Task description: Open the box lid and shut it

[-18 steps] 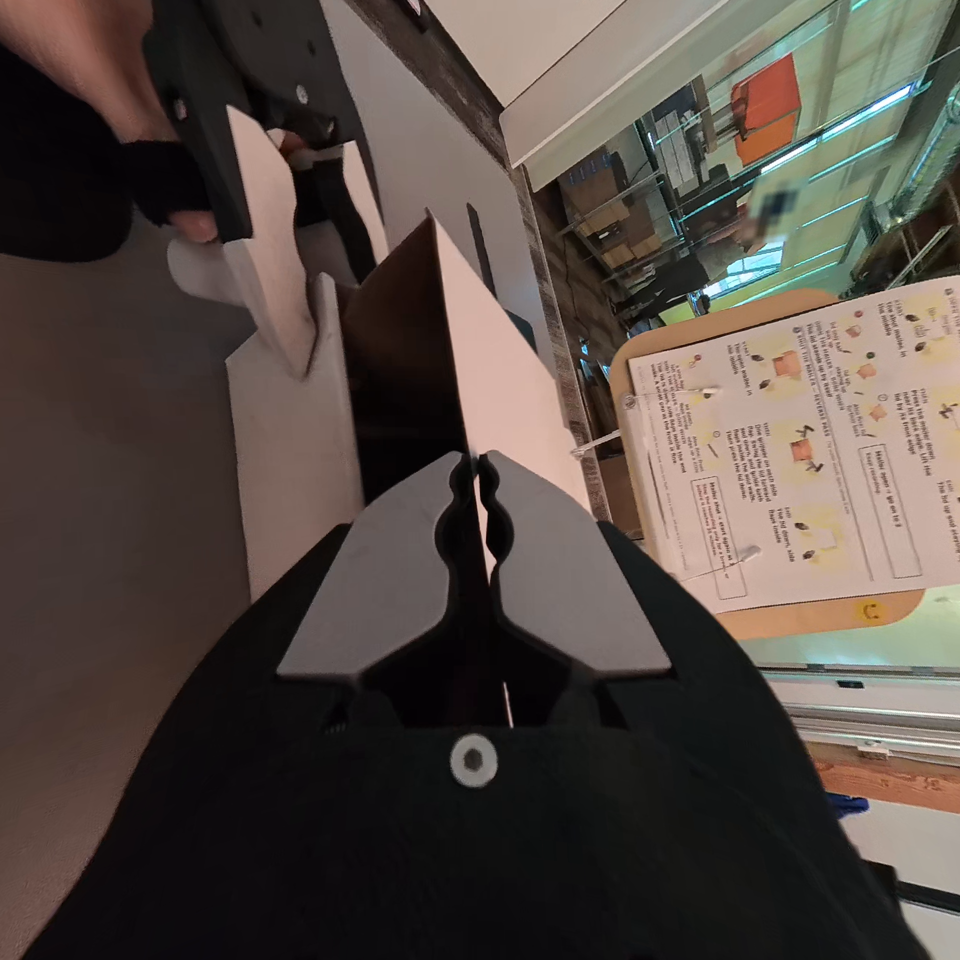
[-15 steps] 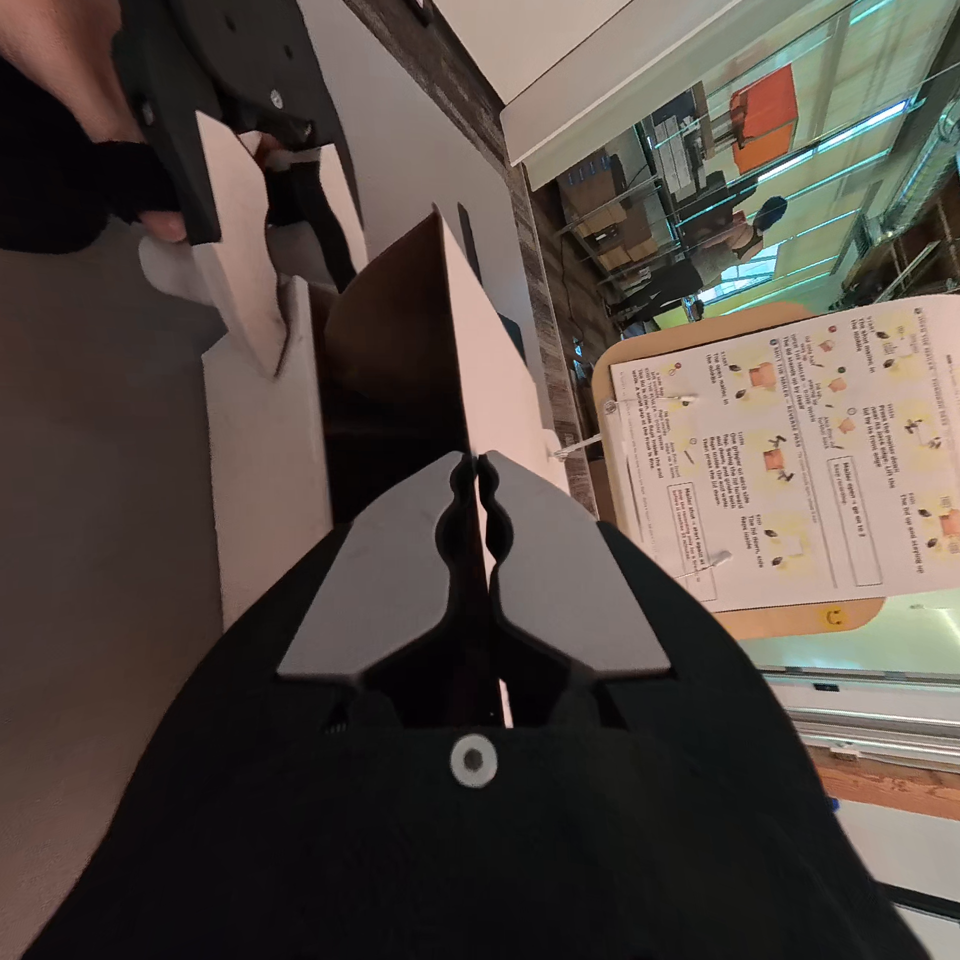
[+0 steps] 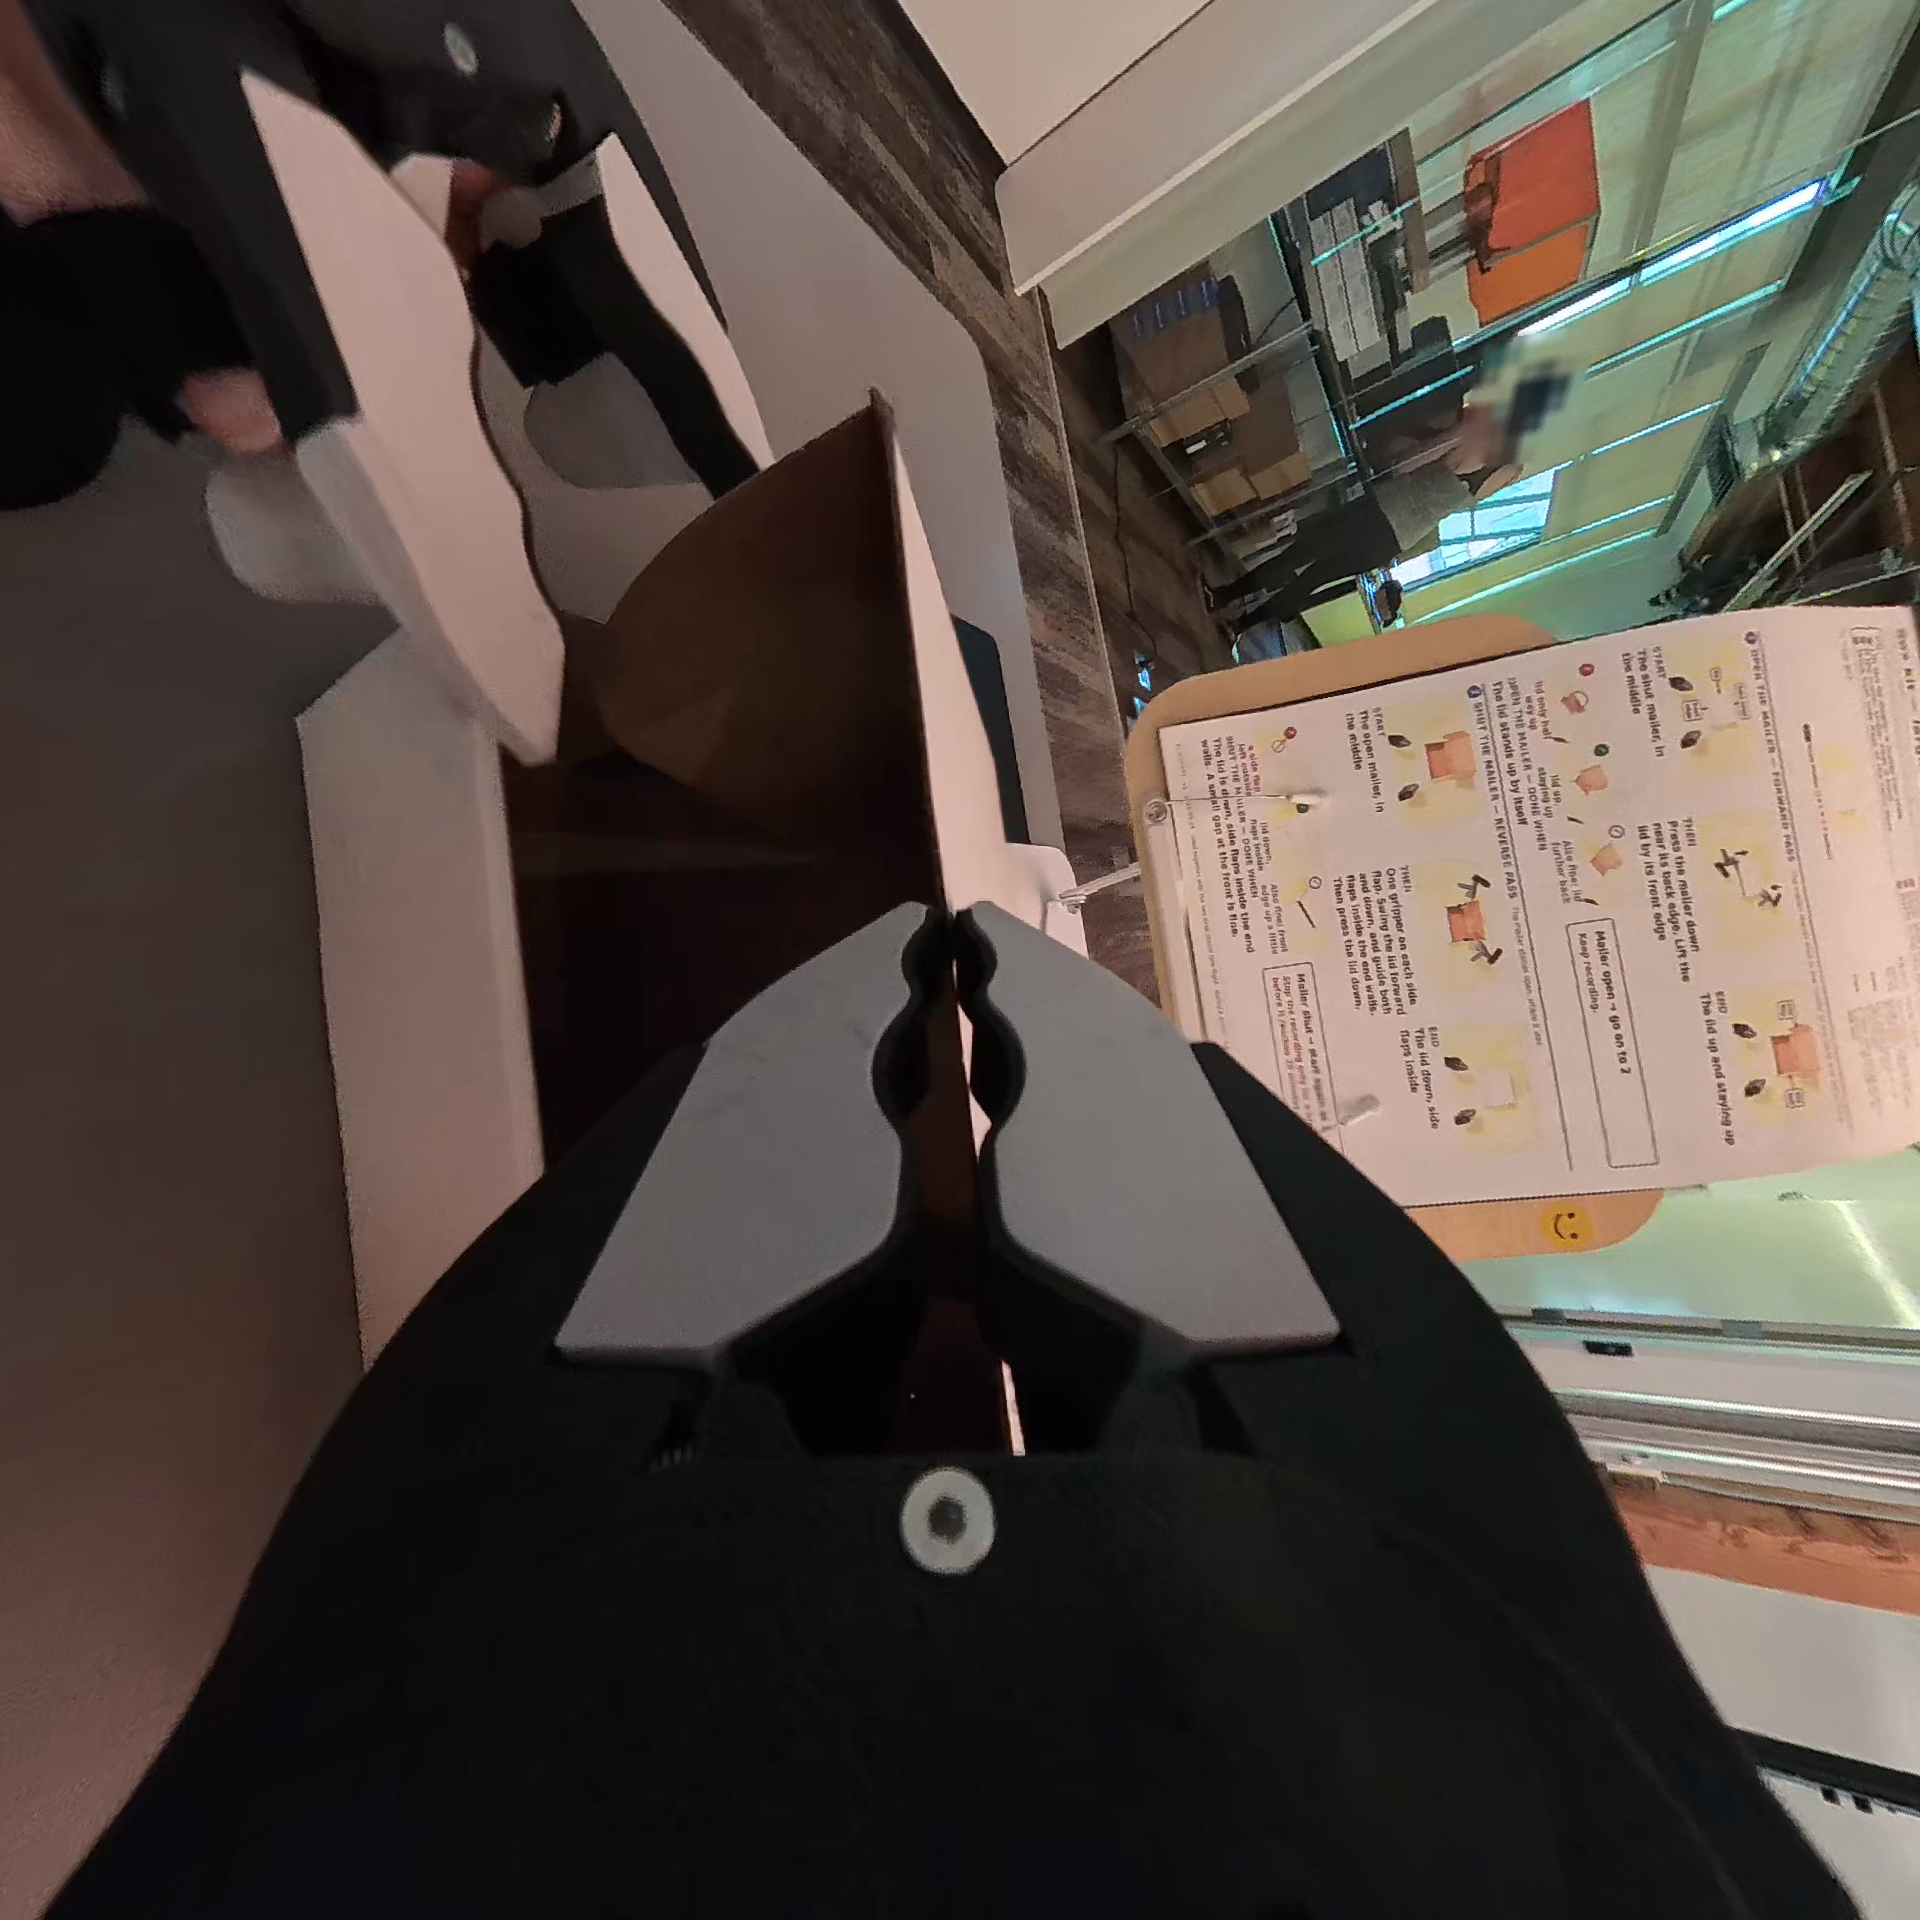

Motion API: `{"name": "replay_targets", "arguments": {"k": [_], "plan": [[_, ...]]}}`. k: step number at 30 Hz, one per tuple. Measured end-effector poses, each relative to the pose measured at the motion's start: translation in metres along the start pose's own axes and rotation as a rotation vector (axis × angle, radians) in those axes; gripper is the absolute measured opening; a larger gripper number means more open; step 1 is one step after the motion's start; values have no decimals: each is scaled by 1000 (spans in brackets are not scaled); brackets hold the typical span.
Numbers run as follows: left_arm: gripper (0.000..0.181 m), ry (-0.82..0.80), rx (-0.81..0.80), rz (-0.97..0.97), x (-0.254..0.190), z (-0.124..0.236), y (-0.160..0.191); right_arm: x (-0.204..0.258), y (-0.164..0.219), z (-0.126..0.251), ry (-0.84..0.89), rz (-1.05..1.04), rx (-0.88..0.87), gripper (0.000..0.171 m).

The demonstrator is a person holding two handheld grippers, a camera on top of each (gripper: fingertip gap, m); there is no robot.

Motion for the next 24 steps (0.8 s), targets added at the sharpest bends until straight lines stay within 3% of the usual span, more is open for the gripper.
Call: {"name": "replay_targets", "arguments": {"k": [1,9,18,21,22,24], "plan": [[100,-35,25,-15,-2,-4,-3,-3,-3,1,5,0,6,2],[85,-250,192,-71,-14,-24,-18,-45,-23,7,-6,-65,18,2],[20,-330,223,-117,-8,-25,-35,-91,-34,1,-206,-258,44,2],[14,-351,218,-125,0,-21,-46,-109,-32,0,-183,-268,19,2],[12,-361,225,-125,4,-20,-49,-115,-31,0,-157,-285,2,5],[9,-375,246,-125,12,-19,-55,-123,-27,8,-64,-310,-53,28]]}}
Point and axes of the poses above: each gripper's, where its closed fingertips meet, z back along the fingers, y out of its underside, x = y × z across the jaws, the point moved 10 cm from there along z, back along the fingers, and after that the axes turned 15 degrees about -z, right-handed, at the moved point
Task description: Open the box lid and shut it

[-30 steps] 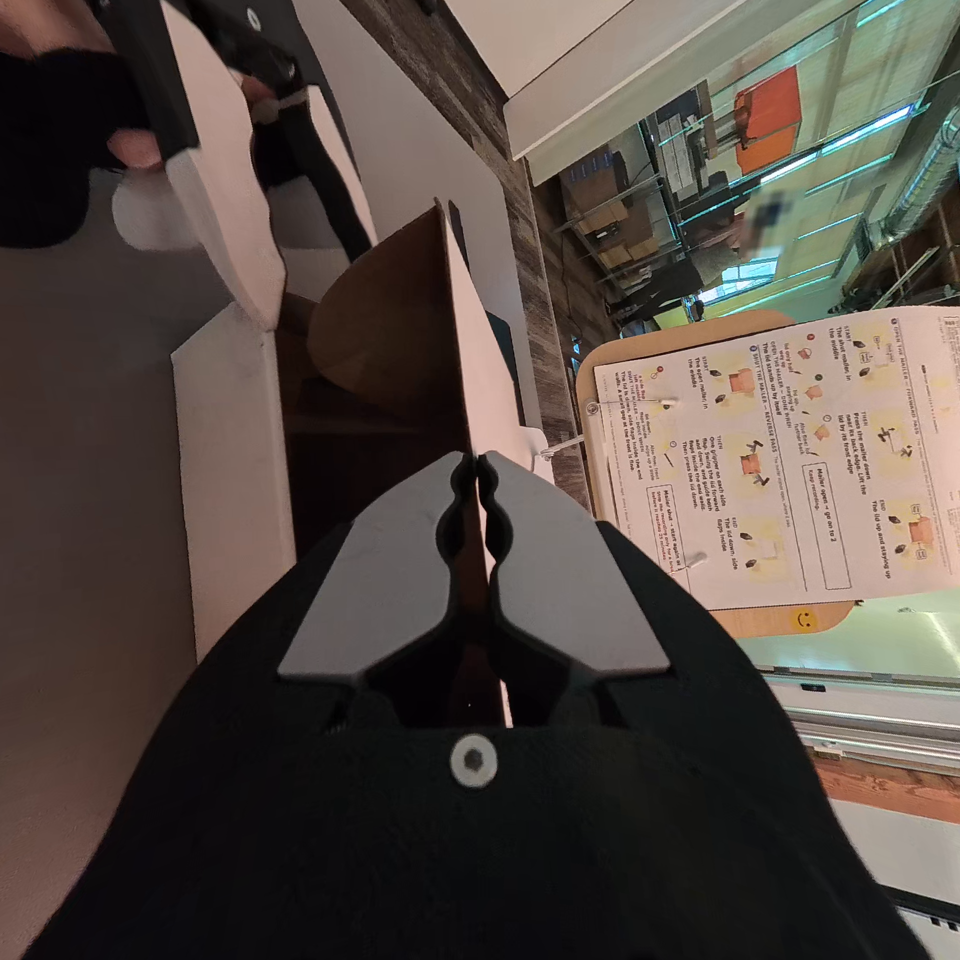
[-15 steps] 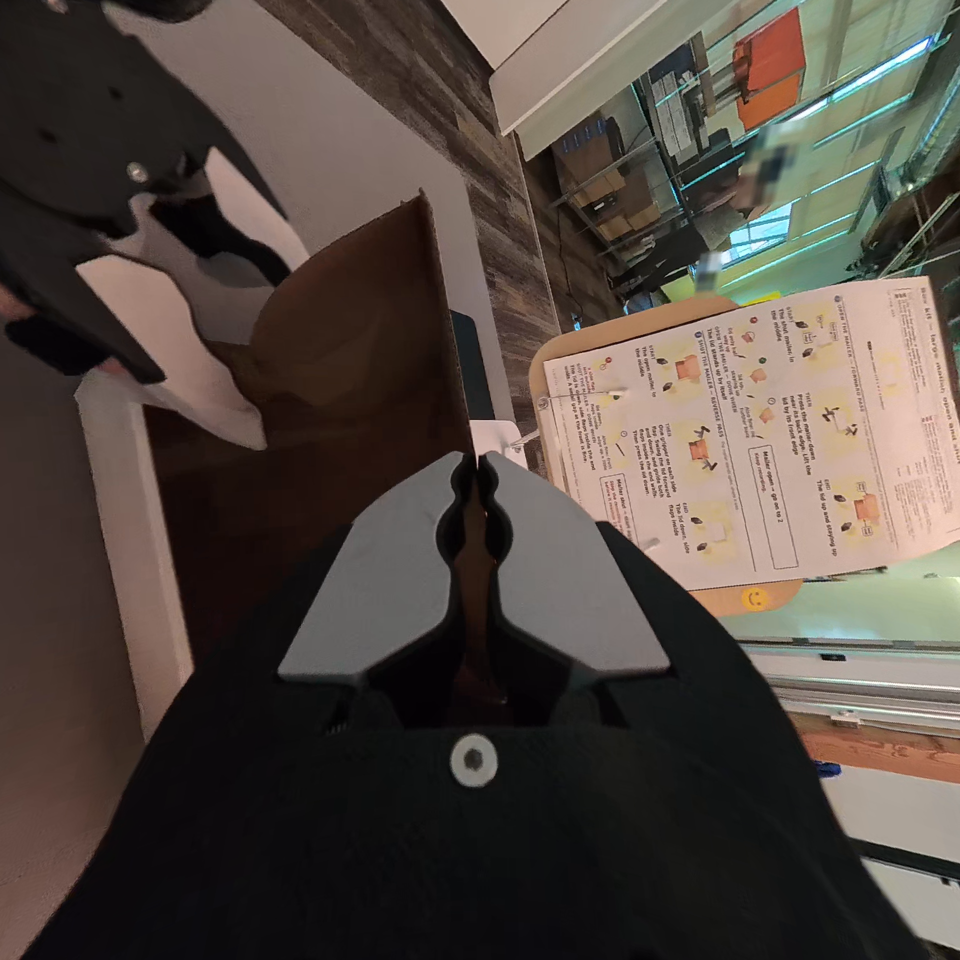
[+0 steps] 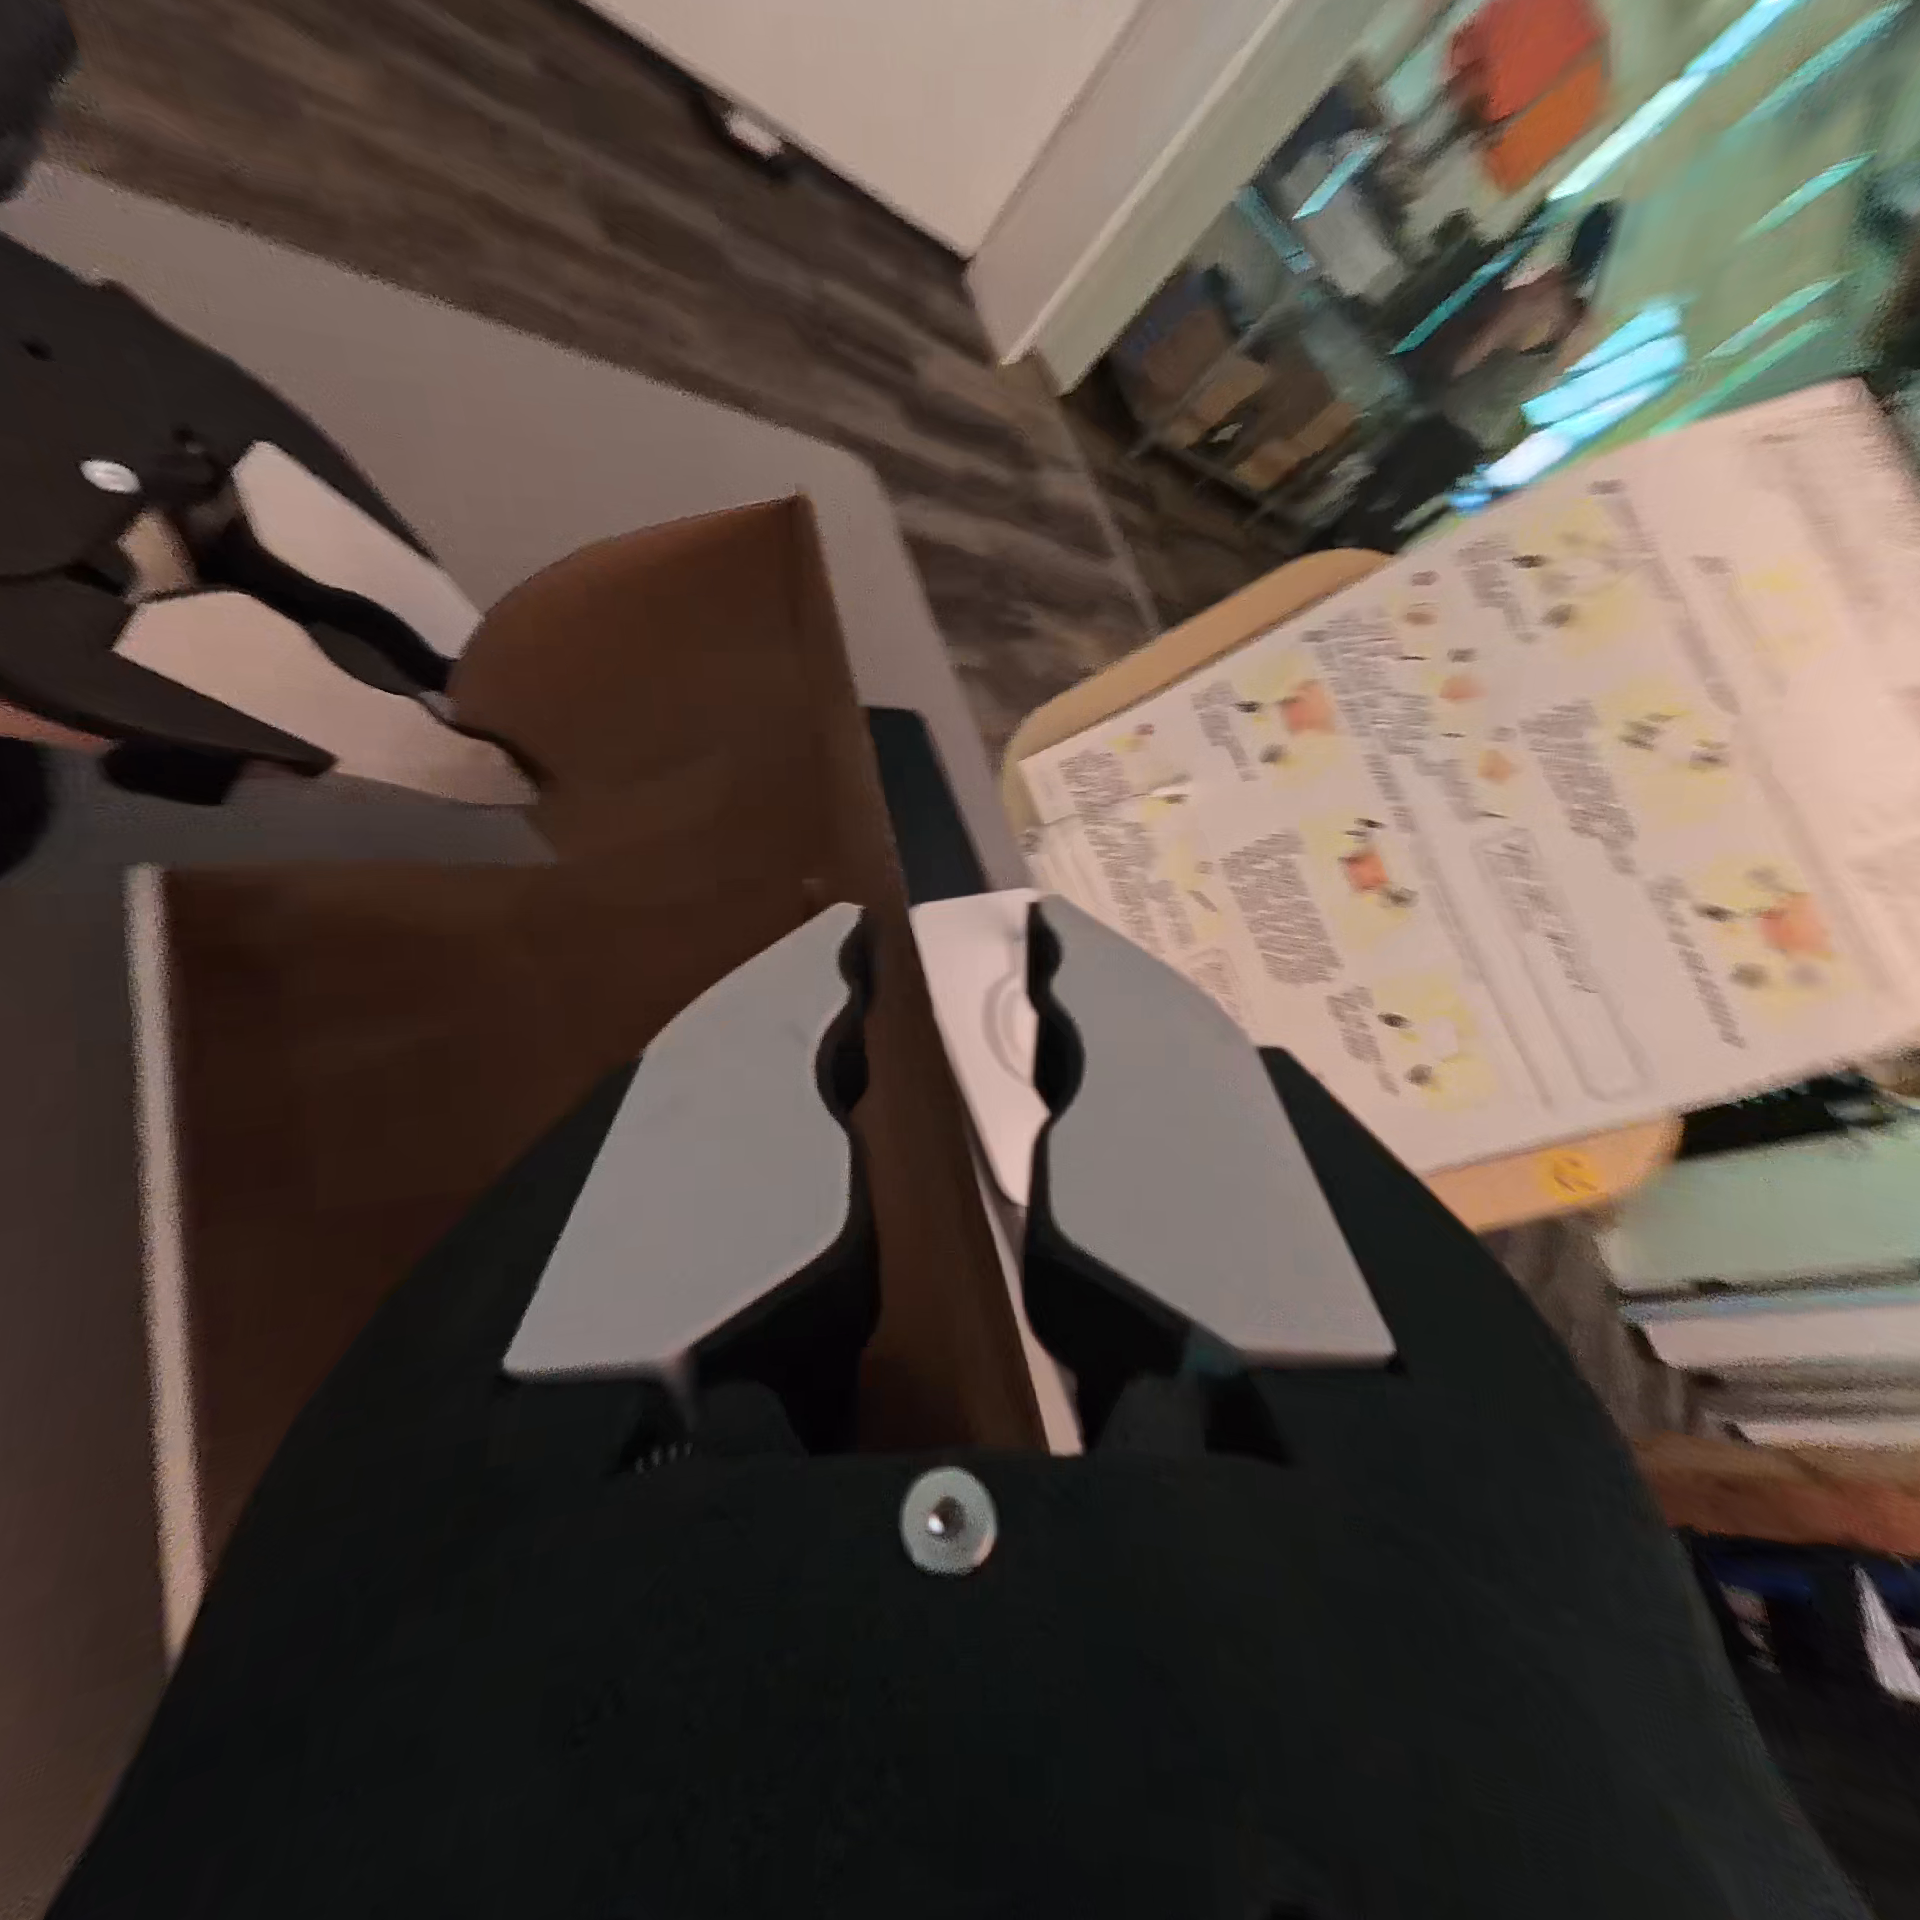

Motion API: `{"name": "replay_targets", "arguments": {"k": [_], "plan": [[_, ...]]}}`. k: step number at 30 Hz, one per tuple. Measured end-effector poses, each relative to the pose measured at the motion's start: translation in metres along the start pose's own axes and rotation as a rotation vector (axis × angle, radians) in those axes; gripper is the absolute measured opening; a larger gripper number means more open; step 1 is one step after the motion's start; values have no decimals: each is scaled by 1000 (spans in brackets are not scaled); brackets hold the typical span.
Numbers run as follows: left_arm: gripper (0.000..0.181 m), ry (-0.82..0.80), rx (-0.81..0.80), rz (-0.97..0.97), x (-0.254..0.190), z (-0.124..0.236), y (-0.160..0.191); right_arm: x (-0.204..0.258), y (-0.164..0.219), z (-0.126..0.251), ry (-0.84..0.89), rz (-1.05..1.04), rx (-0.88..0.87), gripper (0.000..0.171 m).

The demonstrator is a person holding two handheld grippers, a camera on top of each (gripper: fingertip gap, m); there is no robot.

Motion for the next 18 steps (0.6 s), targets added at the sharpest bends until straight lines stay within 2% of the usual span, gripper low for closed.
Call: {"name": "replay_targets", "arguments": {"k": [3,6,8,10,12,15,18], "plan": [[7,2,17,27,9,-1,-5,-3,10,36,252,23,-132,51],[7,9,36,49,13,-3,-7,8,37,92,530,-7,-316,50],[7,4,47,49,14,-3,-10,16,65,123,649,-146,-396,50],[7,1,61,47,14,-3,-14,23,97,138,665,-309,-420,61],[7,-2,78,44,13,-2,-18,25,128,141,678,-452,-365,72],[6,-19,107,22,12,-1,-26,21,163,124,566,-598,-286,66],[6,-21,129,10,12,2,-33,8,189,99,489,-637,-137,46]]}}
Point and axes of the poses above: each gripper's, where its closed fingertips meet, z back along the fingers, y out of its underside, x = y × z across the jaws, the point moved 10 cm from there along z, back along the fingers, and after that the axes turned 15 degrees about -z, right-handed, at the moved point
